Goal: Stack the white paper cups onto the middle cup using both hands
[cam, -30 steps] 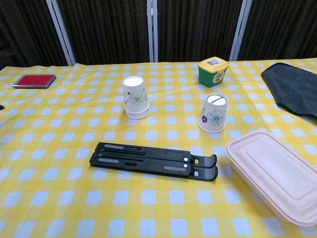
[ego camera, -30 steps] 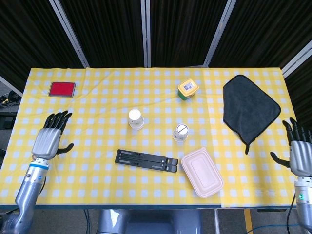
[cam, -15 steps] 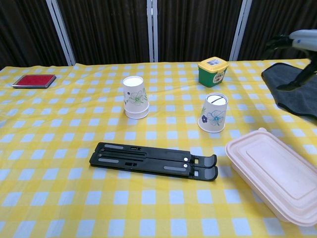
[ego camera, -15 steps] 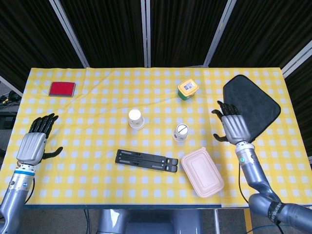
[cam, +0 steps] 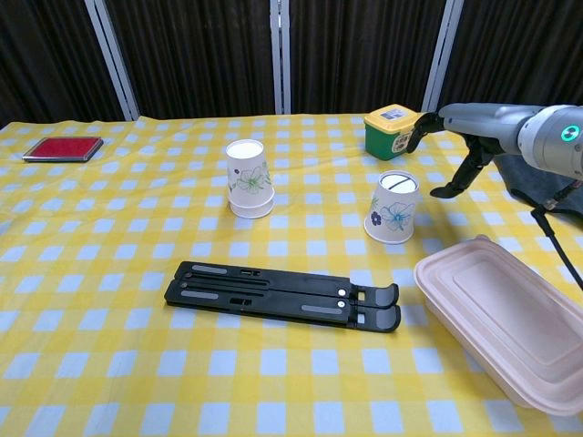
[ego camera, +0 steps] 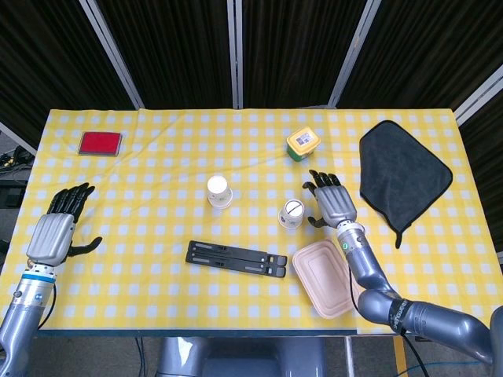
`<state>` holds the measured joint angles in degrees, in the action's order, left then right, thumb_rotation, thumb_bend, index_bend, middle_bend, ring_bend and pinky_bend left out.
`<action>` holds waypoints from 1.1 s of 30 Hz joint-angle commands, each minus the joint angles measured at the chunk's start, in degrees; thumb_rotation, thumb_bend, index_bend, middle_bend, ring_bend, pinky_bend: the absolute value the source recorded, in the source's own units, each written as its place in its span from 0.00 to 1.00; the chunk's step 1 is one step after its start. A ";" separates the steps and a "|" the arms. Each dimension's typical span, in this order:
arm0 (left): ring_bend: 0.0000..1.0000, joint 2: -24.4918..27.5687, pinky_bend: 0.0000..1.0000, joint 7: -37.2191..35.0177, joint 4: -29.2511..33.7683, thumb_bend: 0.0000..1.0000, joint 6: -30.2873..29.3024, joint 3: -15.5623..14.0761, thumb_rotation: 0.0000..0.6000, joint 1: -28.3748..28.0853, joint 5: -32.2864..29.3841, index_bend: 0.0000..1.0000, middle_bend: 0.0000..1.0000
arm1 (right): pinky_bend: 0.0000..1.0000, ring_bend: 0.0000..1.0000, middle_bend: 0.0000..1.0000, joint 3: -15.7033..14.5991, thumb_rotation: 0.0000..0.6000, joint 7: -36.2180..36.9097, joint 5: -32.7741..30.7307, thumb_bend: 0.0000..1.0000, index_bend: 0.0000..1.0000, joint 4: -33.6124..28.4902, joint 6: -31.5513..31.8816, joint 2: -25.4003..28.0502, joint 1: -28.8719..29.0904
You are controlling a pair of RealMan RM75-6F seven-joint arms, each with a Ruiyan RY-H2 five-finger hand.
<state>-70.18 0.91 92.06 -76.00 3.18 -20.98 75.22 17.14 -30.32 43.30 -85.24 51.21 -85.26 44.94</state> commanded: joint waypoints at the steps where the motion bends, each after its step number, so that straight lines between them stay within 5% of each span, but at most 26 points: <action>1: 0.00 -0.03 0.00 -0.05 0.00 0.24 0.13 0.14 1.00 0.12 0.14 0.00 0.00 | 0.05 0.00 0.00 -0.38 1.00 0.27 -0.13 0.18 0.25 0.24 0.17 -0.31 0.32; 20: 0.00 0.26 0.00 -1.13 0.37 0.24 1.00 1.20 1.00 1.05 1.46 0.00 0.00 | 0.05 0.00 0.00 -2.24 1.00 1.34 -1.57 0.27 0.28 1.83 -0.40 -2.96 3.50; 33: 0.00 0.45 0.00 -2.31 0.18 0.24 1.52 1.93 1.00 1.55 1.99 0.00 0.00 | 0.08 0.00 0.05 -1.81 1.00 2.48 0.52 0.35 0.40 1.09 2.36 -4.20 4.92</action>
<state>-69.73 -1.40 92.23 -74.47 5.11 -19.43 77.21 14.62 -28.21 42.54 -83.05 52.53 -89.61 49.52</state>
